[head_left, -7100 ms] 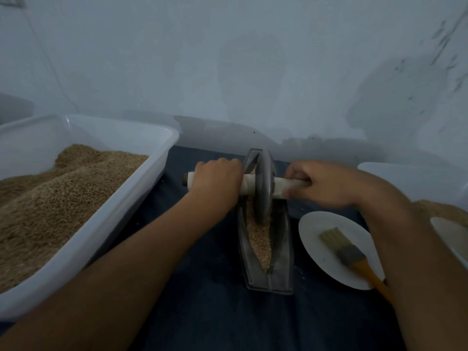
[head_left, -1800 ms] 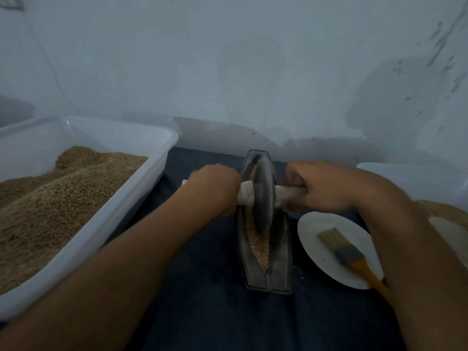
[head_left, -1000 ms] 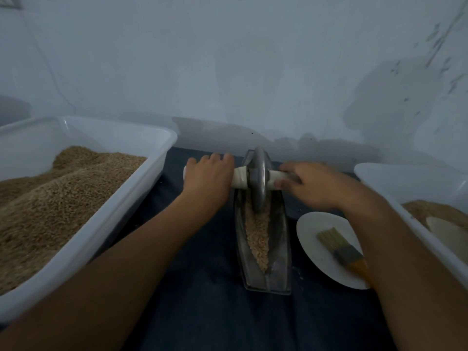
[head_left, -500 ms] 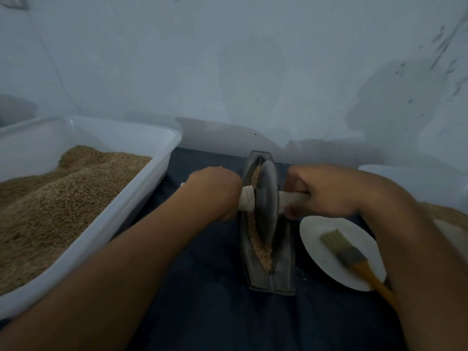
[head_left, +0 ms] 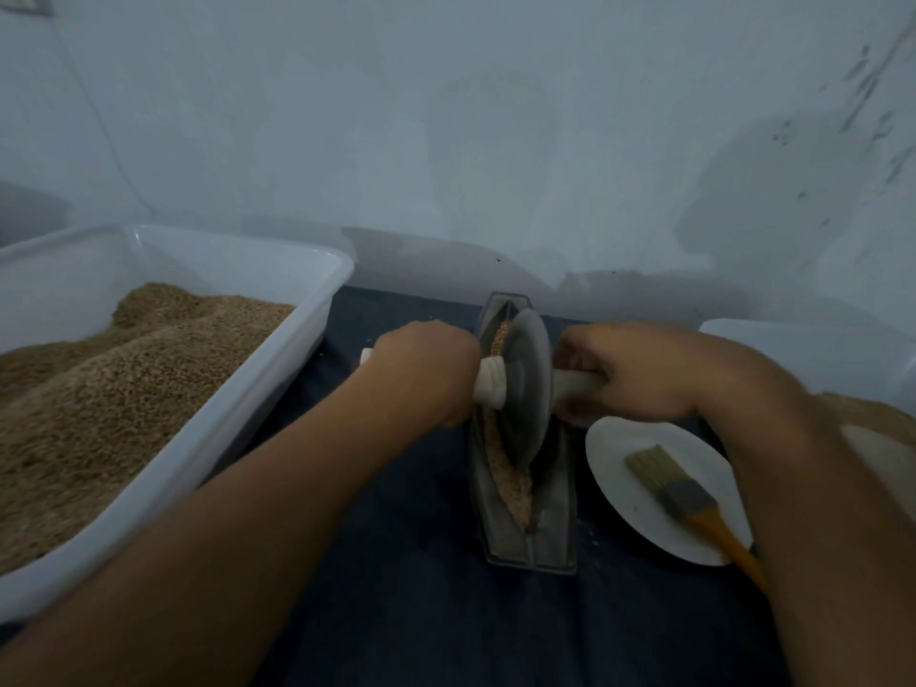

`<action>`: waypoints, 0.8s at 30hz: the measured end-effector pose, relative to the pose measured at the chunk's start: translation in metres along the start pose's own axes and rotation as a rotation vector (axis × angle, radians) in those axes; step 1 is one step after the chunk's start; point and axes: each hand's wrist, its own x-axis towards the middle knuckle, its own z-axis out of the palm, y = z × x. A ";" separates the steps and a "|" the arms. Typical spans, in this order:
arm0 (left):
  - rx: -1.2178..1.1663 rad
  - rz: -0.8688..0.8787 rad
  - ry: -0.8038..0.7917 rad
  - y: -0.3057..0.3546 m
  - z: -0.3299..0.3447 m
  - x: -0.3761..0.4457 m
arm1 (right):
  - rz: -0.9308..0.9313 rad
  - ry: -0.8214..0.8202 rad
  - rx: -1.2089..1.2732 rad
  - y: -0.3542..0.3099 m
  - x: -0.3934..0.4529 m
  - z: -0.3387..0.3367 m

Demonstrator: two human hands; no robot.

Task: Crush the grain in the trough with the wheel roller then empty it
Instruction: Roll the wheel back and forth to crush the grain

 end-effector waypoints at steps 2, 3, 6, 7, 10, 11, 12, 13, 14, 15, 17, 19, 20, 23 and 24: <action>-0.040 -0.004 0.115 -0.006 0.009 0.007 | 0.001 0.059 0.045 0.006 0.008 0.007; -0.046 -0.012 0.188 -0.007 0.014 0.011 | 0.006 0.095 0.061 0.009 0.012 0.010; -0.012 -0.045 0.367 -0.008 0.026 0.020 | 0.019 0.209 0.077 0.017 0.022 0.021; 0.000 -0.050 0.403 -0.008 0.029 0.022 | 0.019 0.239 0.079 0.020 0.024 0.023; 0.013 -0.048 0.436 -0.008 0.032 0.025 | 0.019 0.241 0.122 0.026 0.025 0.024; 0.012 -0.049 0.425 -0.008 0.032 0.025 | 0.019 0.222 0.129 0.027 0.025 0.024; 0.004 -0.049 0.406 -0.008 0.031 0.025 | 0.016 0.201 0.121 0.028 0.024 0.023; -0.008 -0.048 0.381 -0.009 0.030 0.025 | 0.012 0.180 0.102 0.028 0.024 0.022; -0.022 -0.048 0.350 -0.009 0.028 0.023 | 0.010 0.164 0.082 0.027 0.023 0.021; -0.037 -0.048 0.314 -0.010 0.026 0.021 | 0.011 0.150 0.070 0.026 0.022 0.019; -0.055 -0.041 0.225 -0.010 0.022 0.017 | 0.017 0.114 0.040 0.022 0.017 0.014; -0.037 -0.030 0.157 -0.009 0.016 0.011 | 0.029 0.061 -0.030 0.016 0.011 0.008; -0.025 -0.026 0.121 -0.007 0.014 0.009 | 0.036 0.032 -0.060 0.013 0.008 0.005; 0.028 -0.019 -0.044 -0.001 0.003 -0.001 | 0.040 -0.069 -0.110 0.000 -0.005 -0.005; 0.056 -0.011 -0.094 0.002 0.000 -0.003 | 0.035 -0.105 -0.122 -0.004 -0.010 -0.008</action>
